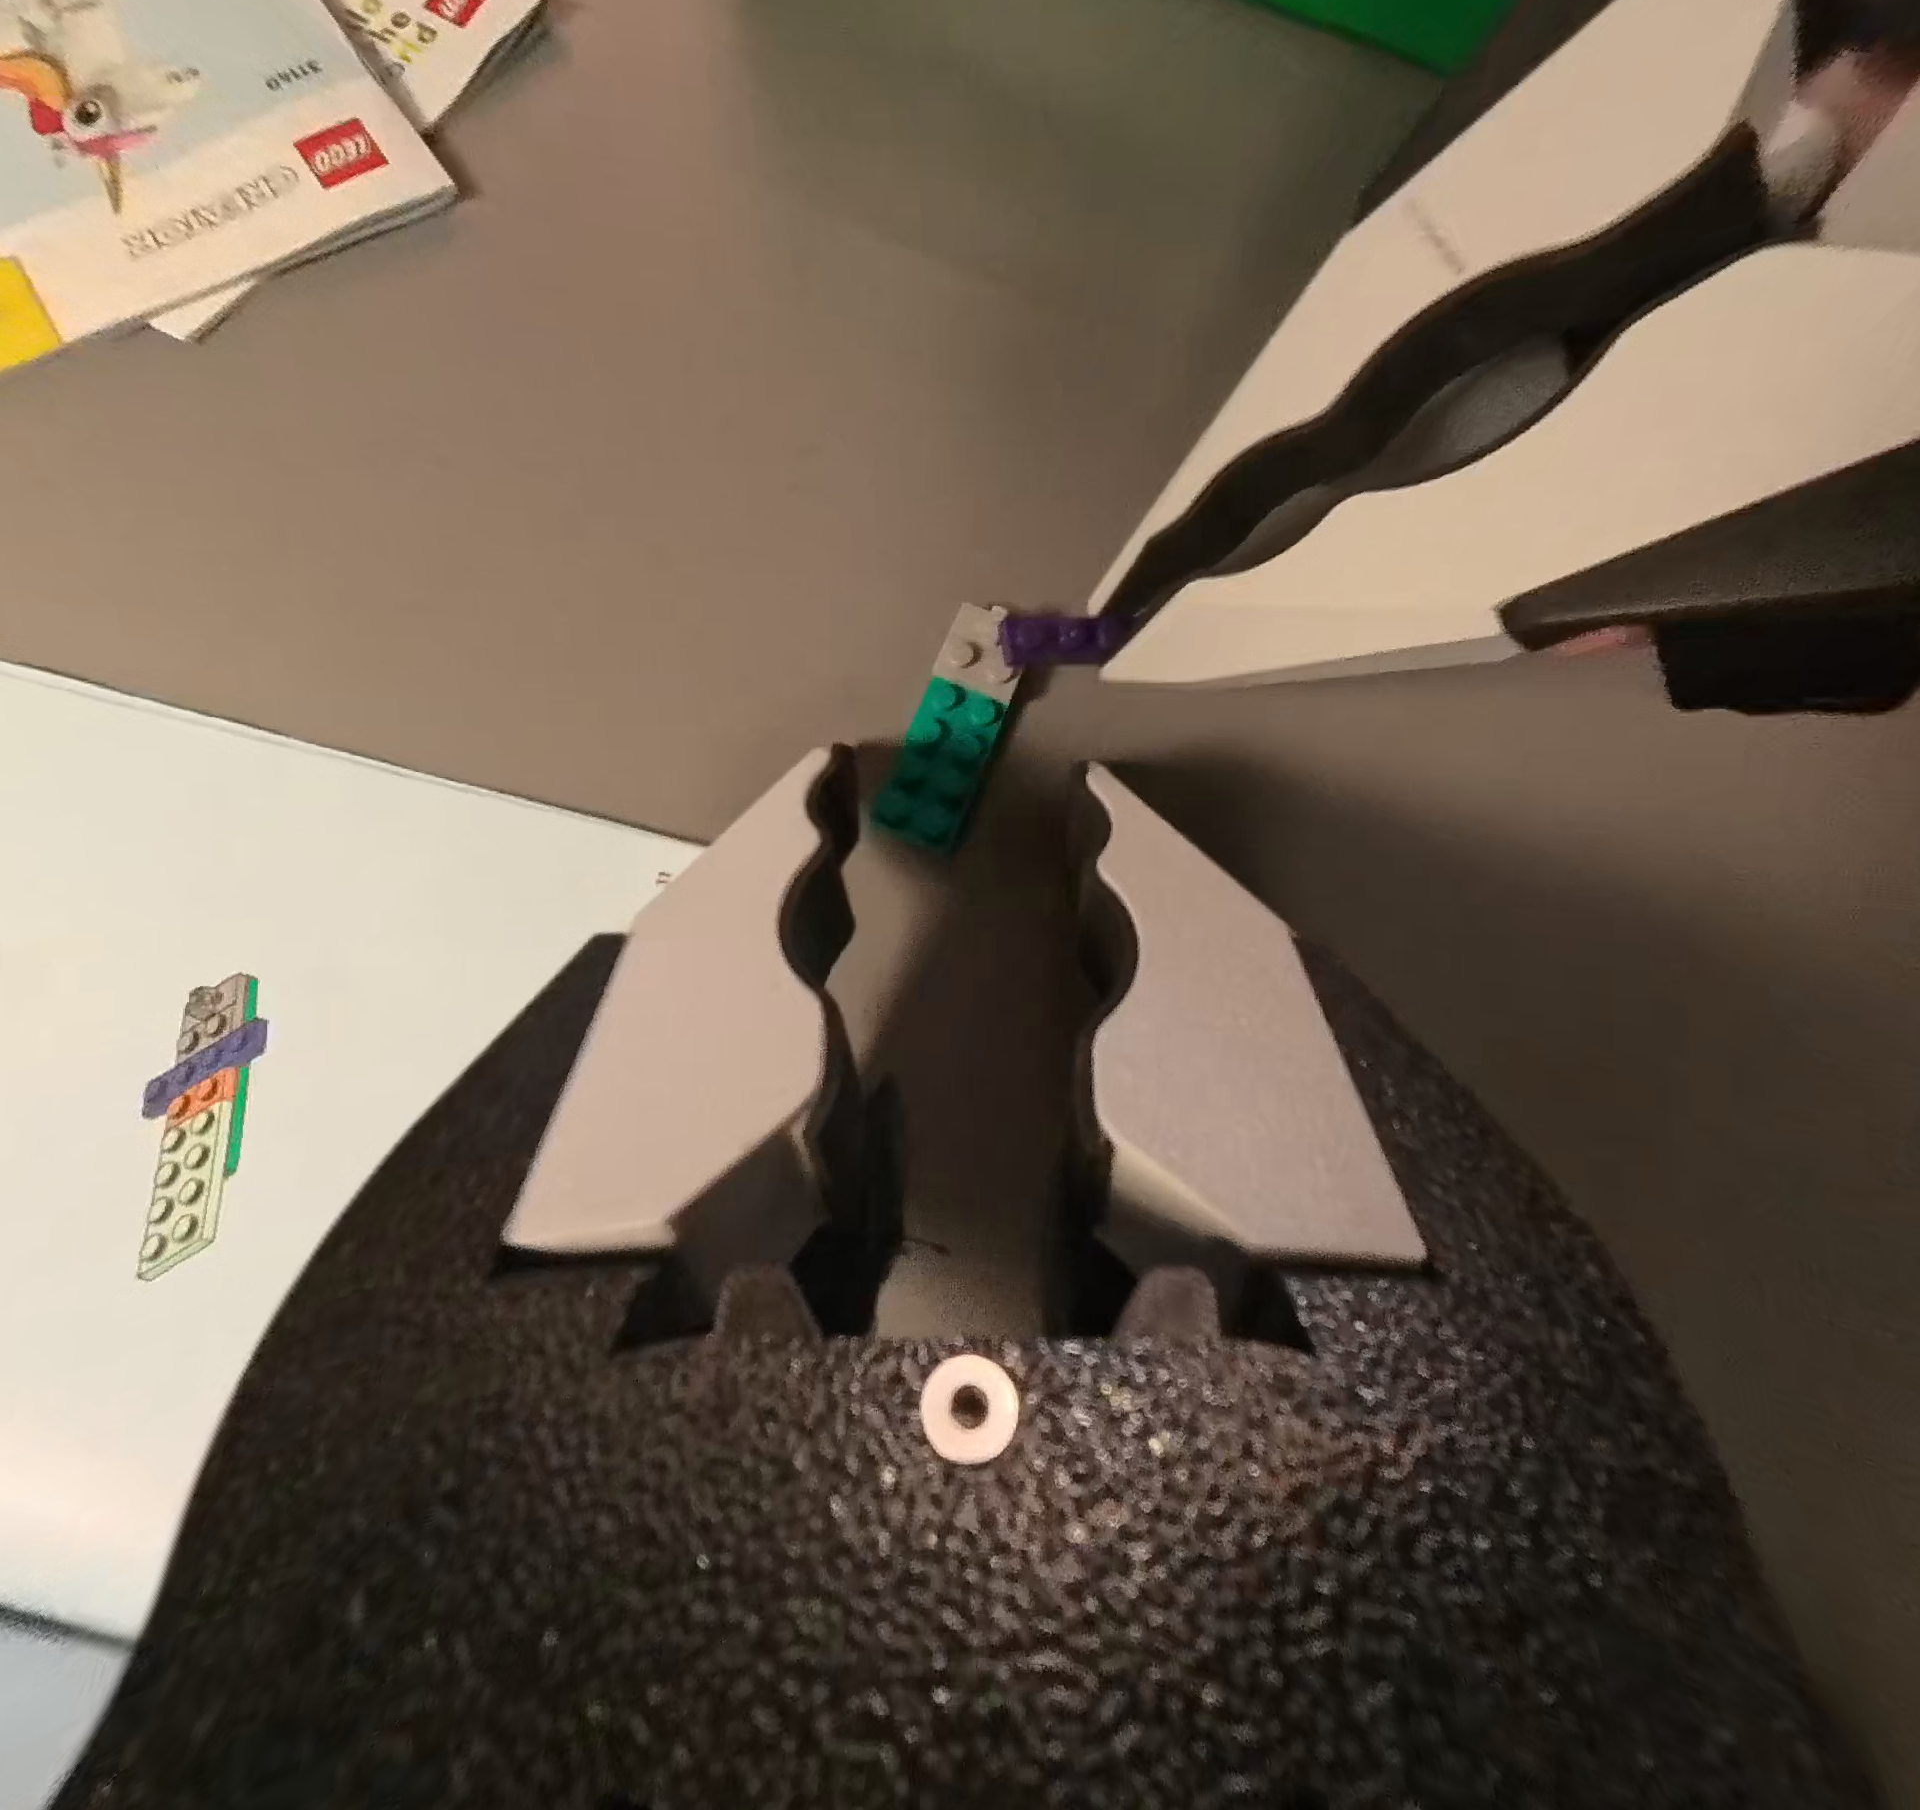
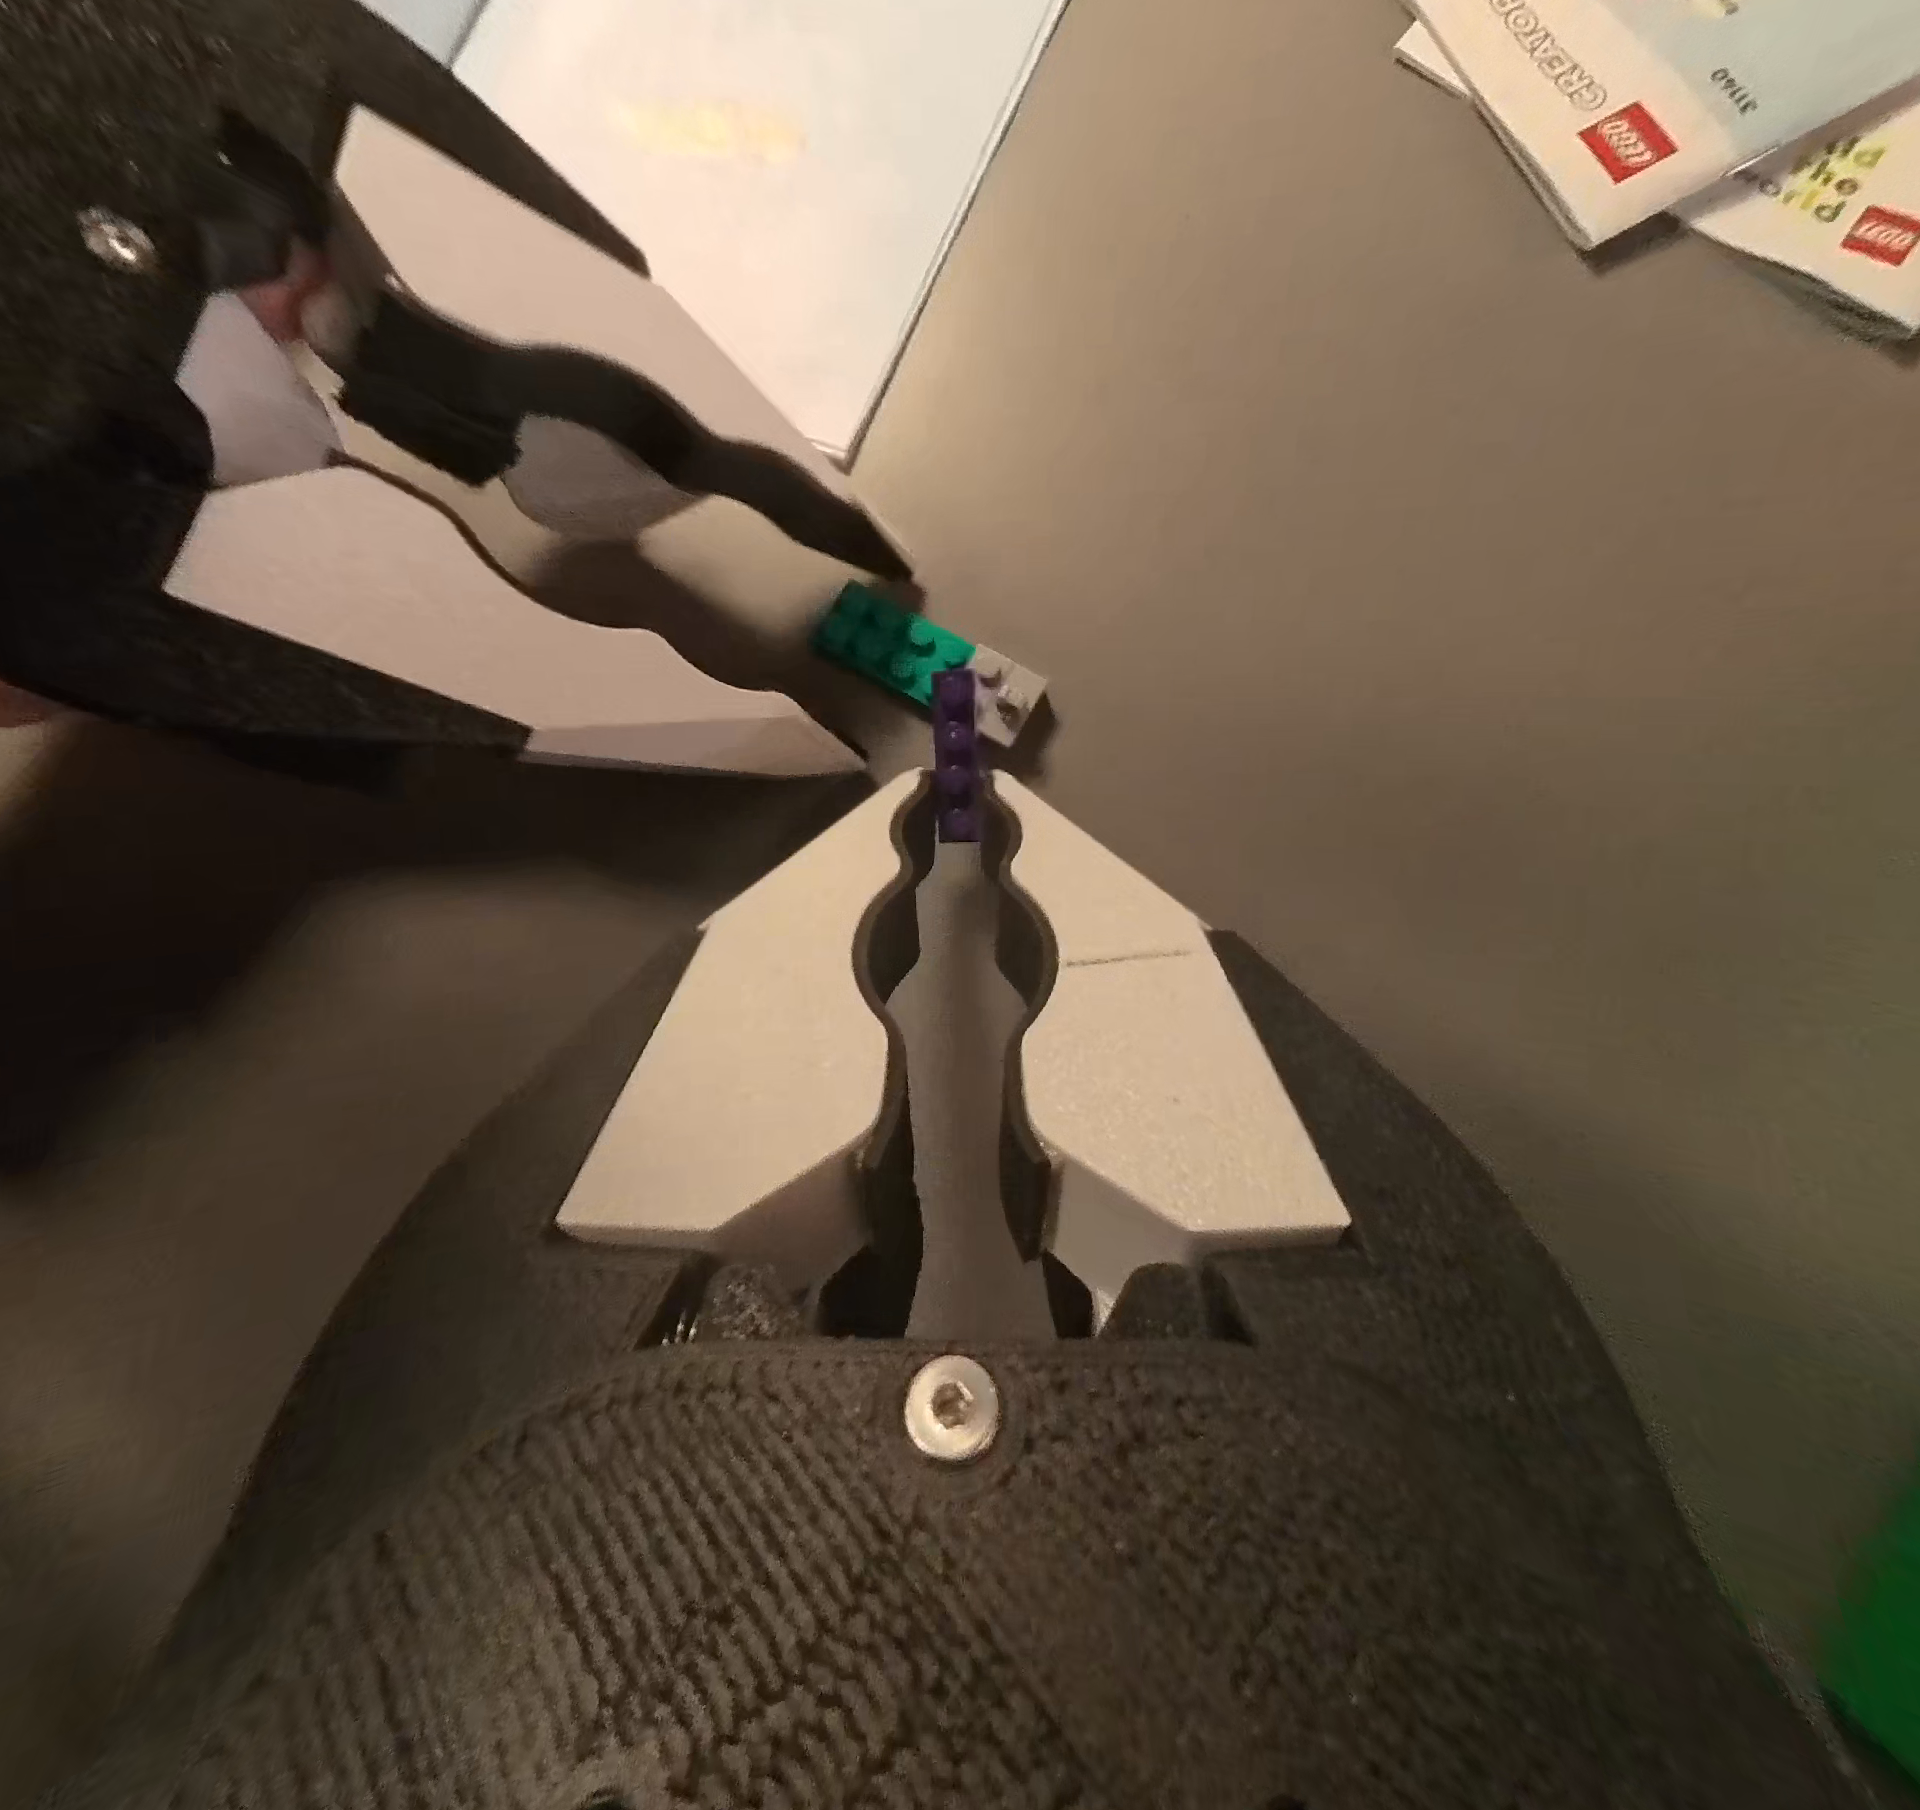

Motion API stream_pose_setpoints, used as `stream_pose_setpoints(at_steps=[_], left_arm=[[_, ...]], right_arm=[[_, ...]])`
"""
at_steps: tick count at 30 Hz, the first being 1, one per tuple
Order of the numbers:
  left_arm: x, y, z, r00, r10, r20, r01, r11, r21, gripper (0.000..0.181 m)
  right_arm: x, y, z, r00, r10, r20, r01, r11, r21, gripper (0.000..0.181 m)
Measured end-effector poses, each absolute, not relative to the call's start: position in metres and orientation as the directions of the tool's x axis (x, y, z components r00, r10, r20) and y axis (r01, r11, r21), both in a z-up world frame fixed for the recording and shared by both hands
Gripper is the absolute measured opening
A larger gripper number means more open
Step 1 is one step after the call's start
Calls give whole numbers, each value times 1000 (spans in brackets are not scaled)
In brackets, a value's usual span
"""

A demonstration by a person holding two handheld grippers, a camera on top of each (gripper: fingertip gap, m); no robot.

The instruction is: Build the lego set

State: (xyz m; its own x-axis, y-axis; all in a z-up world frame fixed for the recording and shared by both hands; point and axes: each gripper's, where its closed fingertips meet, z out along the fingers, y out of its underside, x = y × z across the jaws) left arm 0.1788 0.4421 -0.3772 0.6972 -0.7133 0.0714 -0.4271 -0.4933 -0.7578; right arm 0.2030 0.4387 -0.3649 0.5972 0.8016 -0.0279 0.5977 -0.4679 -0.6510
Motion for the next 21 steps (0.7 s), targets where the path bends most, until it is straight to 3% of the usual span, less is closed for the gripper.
stream_pose_setpoints(at_steps=[1, 3, 10, 13, 21], left_arm=[[179, 441, -377, 695, -715, 76, -429, -498, -753, 35], [177, 437, -377, 699, -711, 76, -433, -505, -746, 28], [181, 427, -377, 751, -655, 80, -392, -541, -744, 27], [183, 427, -378, 756, -650, 76, -384, -535, -752, 15], [184, 427, -378, 751, -656, 73, -382, -523, -762, 14]], right_arm=[[202, 438, -363, 599, 800, -44, 589, -477, -652, 6], [201, 437, -360, 599, 798, -57, 583, -484, -653, 6], [199, 434, -359, 602, 796, -64, 593, -499, -632, 6], [196, 436, -361, 604, 795, -52, 606, -501, -618, 6], [194, 440, -371, 585, 811, 29, 696, -483, -532, 6]])
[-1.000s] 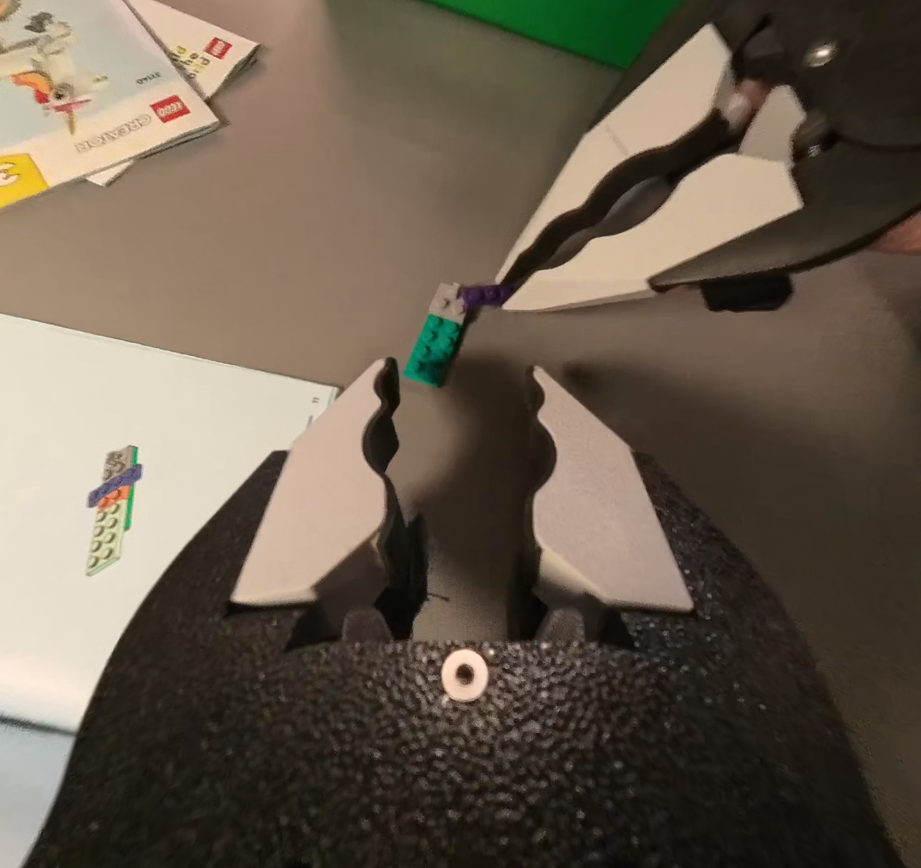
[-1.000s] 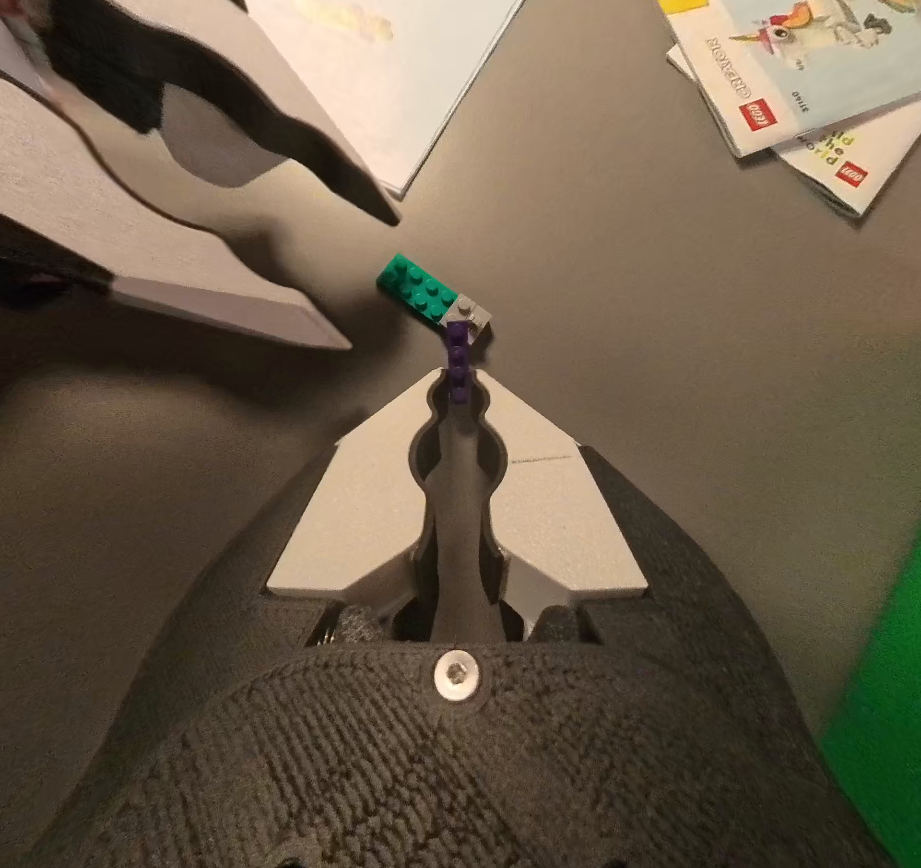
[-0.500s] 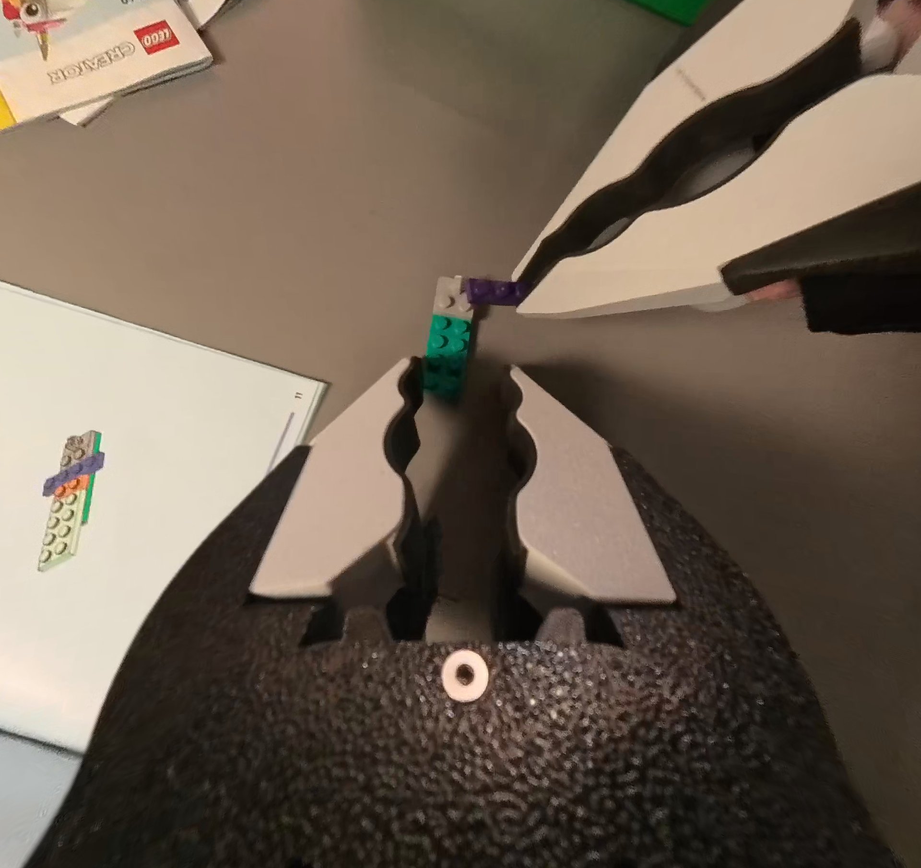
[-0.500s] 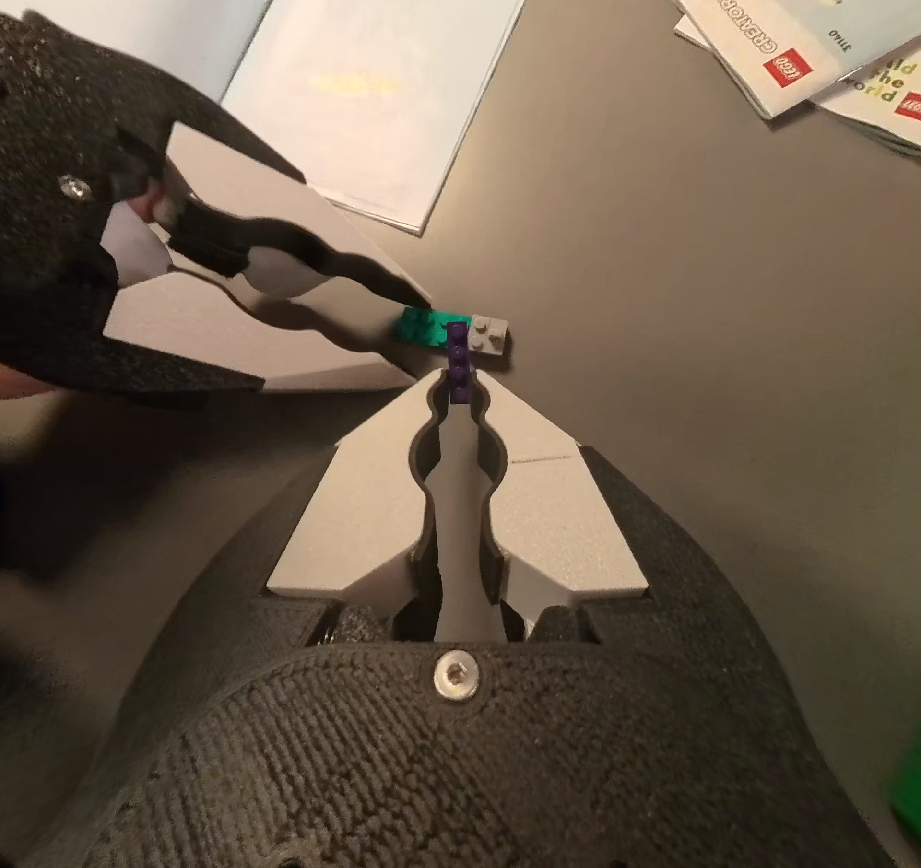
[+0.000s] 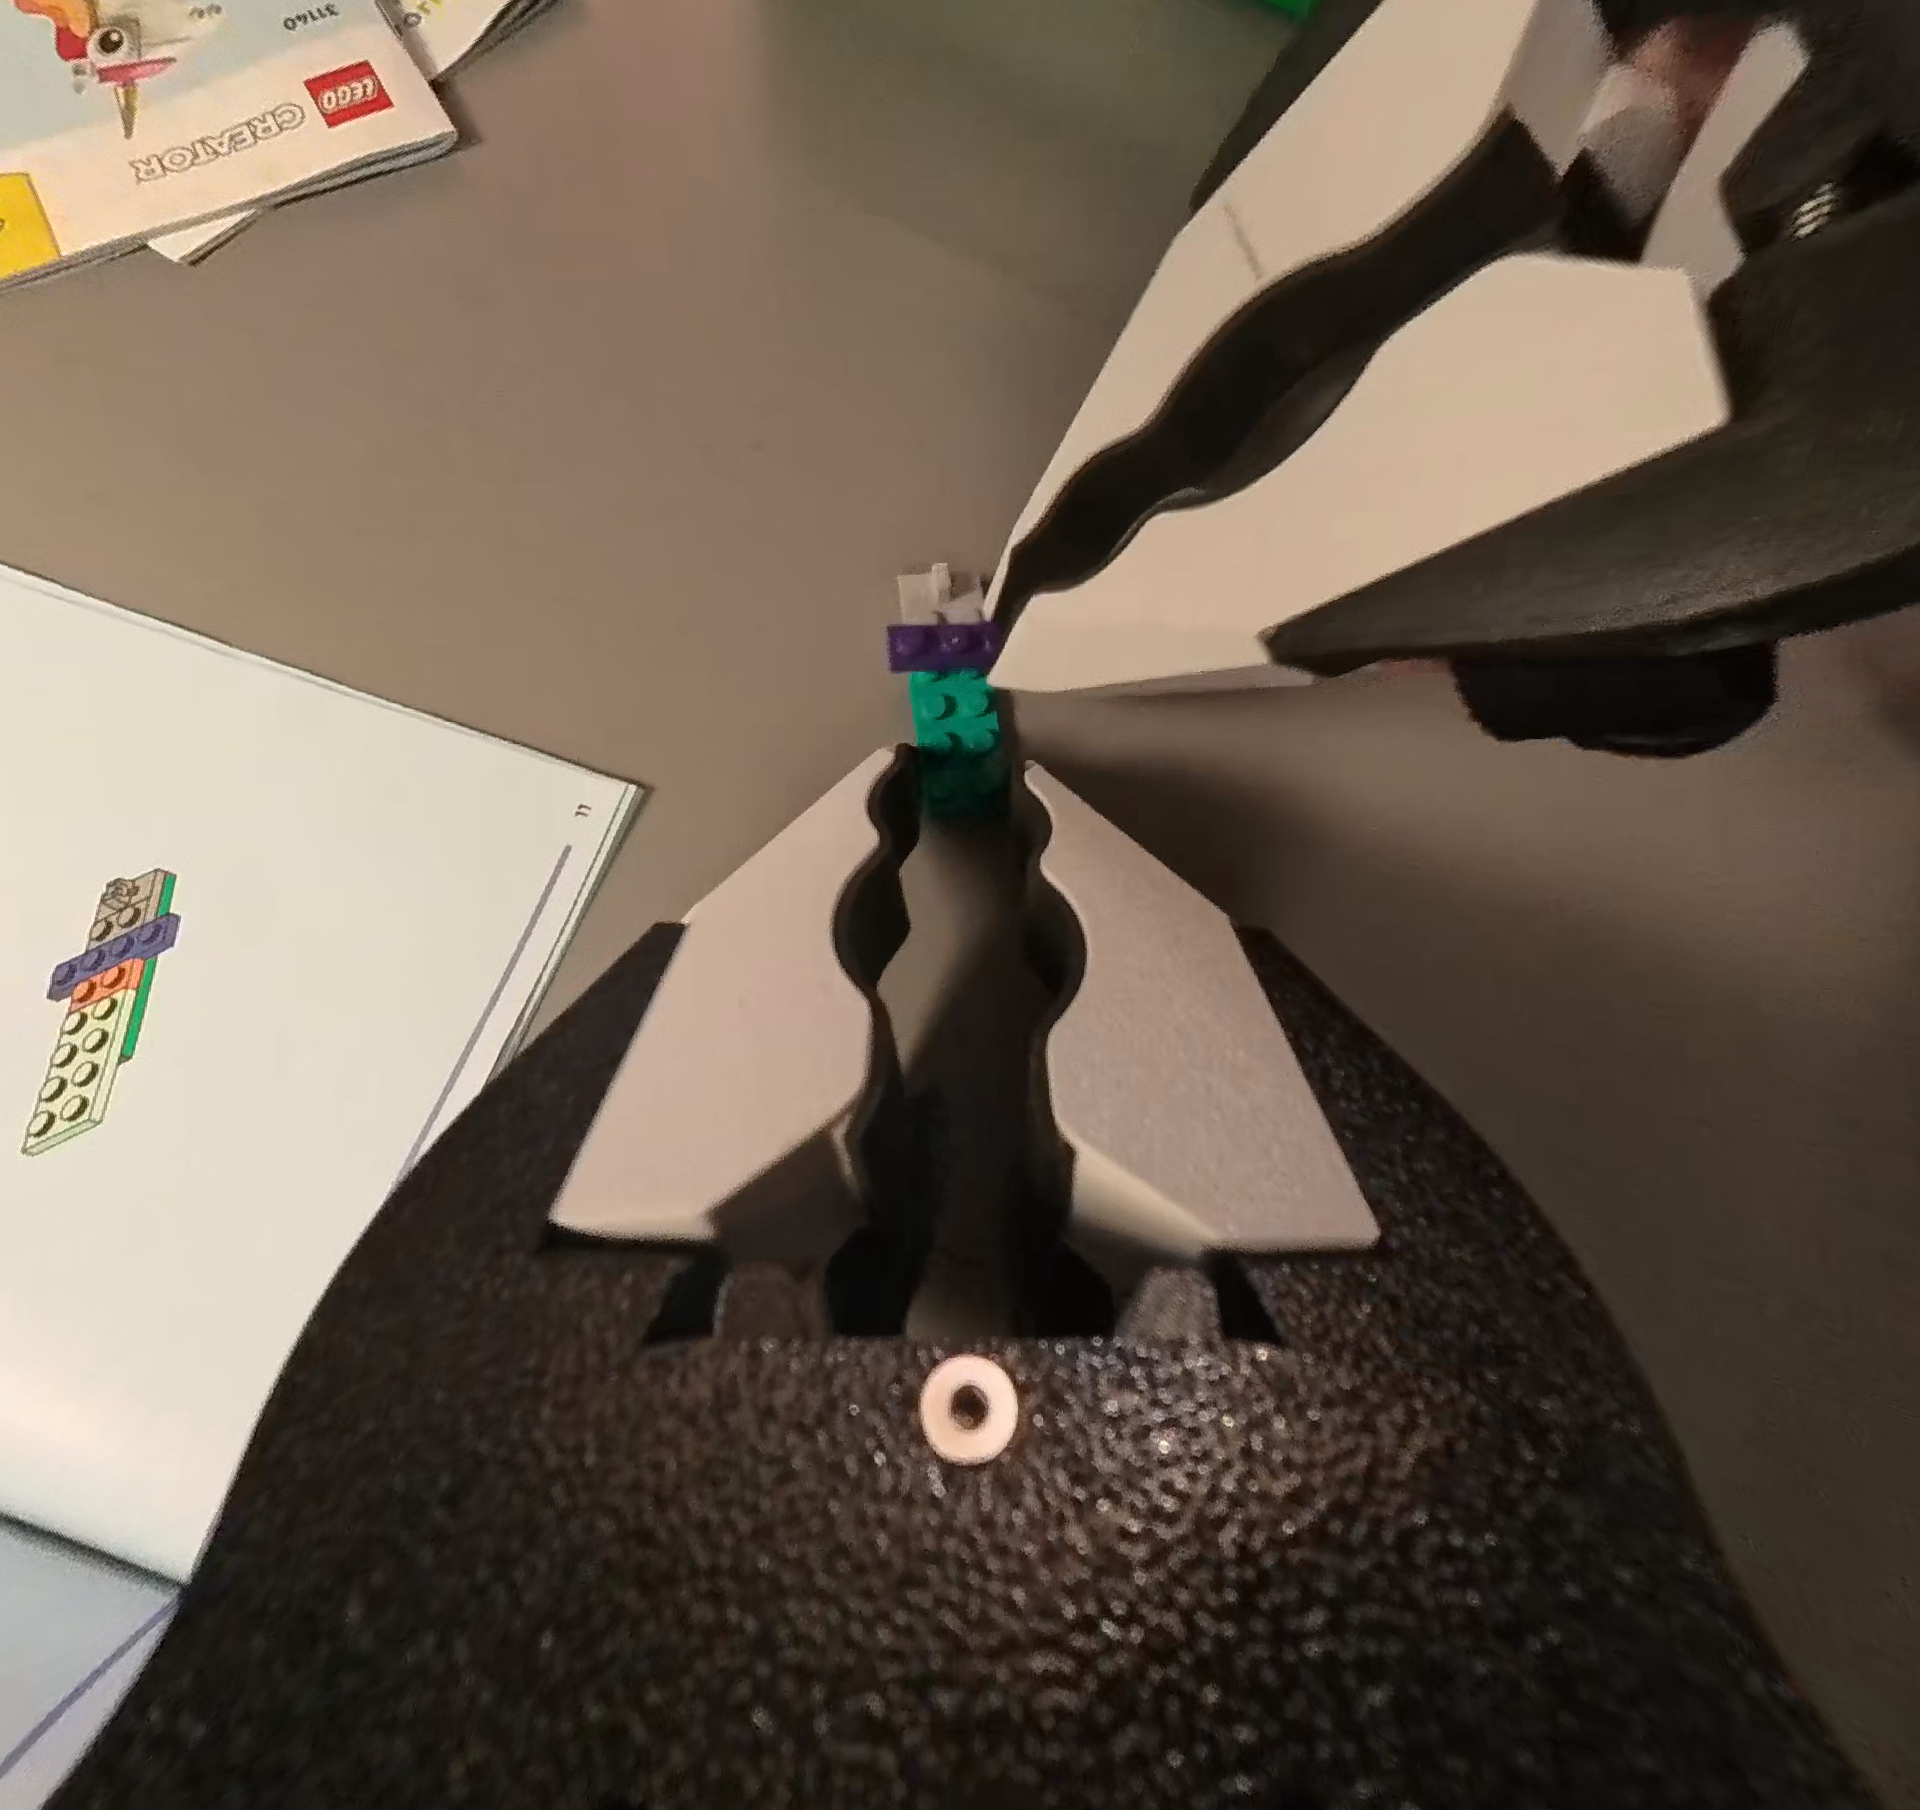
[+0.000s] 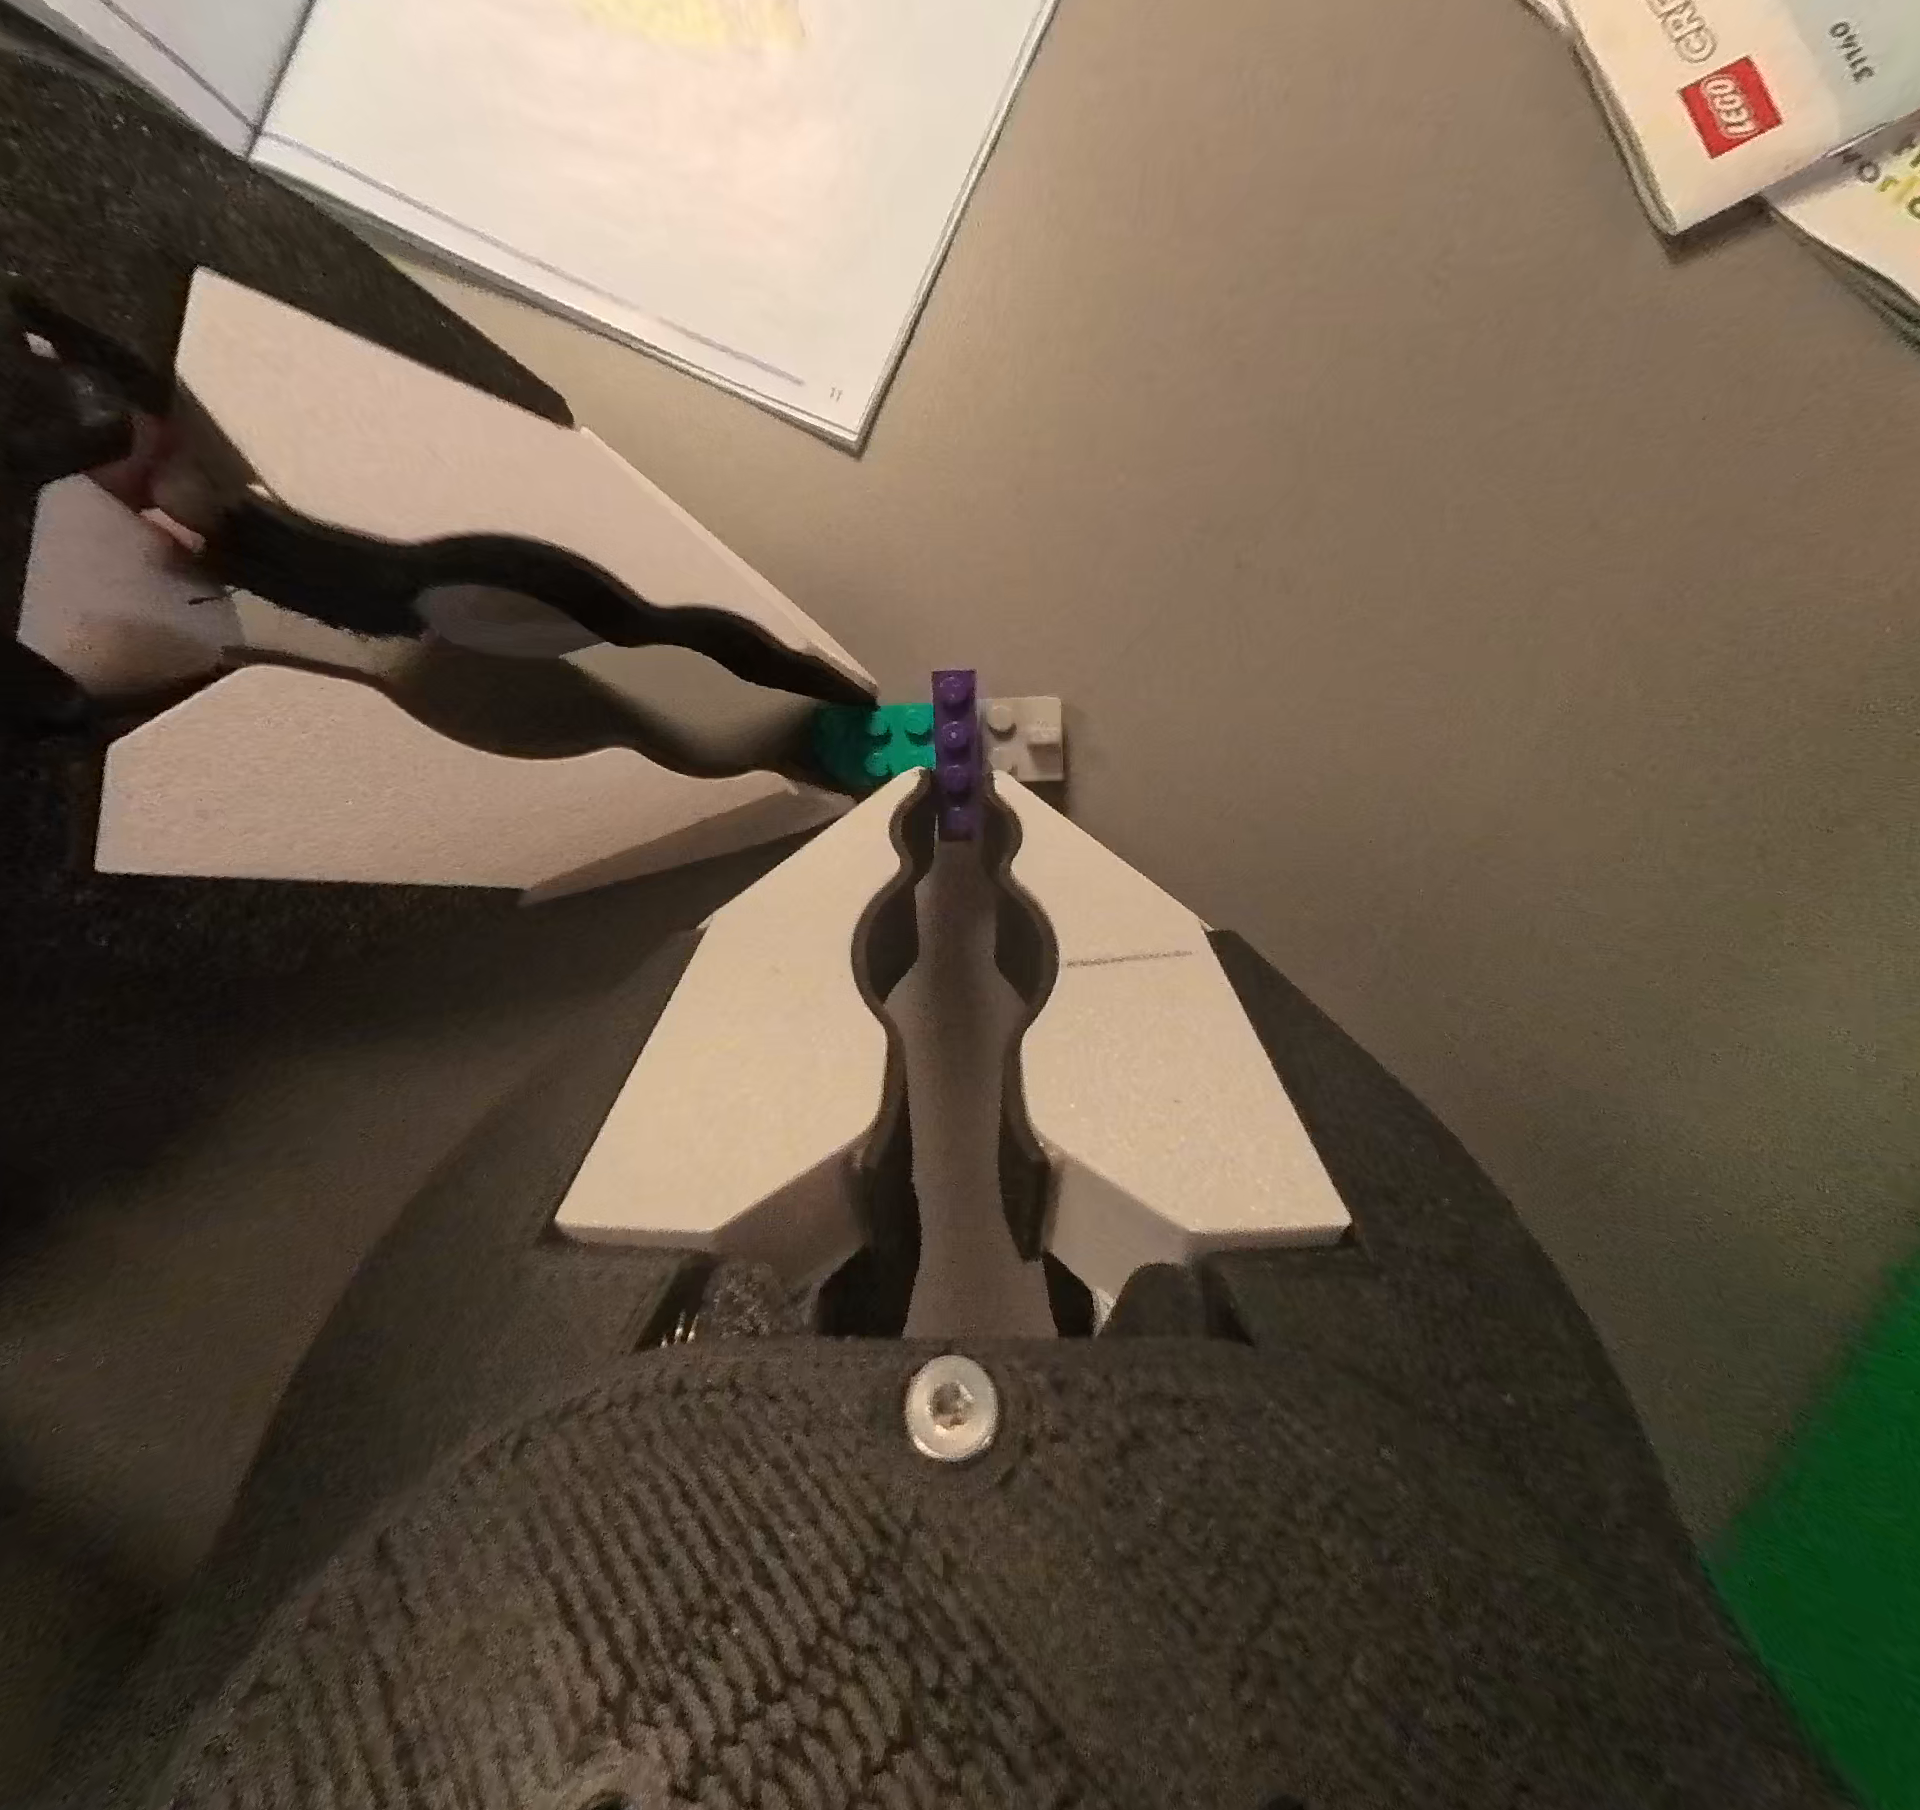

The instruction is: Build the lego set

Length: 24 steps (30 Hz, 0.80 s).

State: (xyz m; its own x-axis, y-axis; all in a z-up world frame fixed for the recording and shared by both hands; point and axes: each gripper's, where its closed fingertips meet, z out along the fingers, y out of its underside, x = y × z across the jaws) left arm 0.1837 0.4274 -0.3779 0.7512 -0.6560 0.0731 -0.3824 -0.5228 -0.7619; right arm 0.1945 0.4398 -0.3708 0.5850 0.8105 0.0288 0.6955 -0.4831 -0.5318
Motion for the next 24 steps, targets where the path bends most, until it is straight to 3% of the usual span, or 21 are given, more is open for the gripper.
stream_pose_setpoints(at_steps=[8, 24], left_arm=[[184, 428, -378, 750, -658, 67, -387, -519, -762, 14], [184, 428, -378, 749, -659, 65, -390, -519, -760, 14]], right_arm=[[196, 441, -374, 576, 812, 96, 739, -467, -485, 6], [192, 443, -369, 584, 800, 136, 723, -437, -535, 15]])
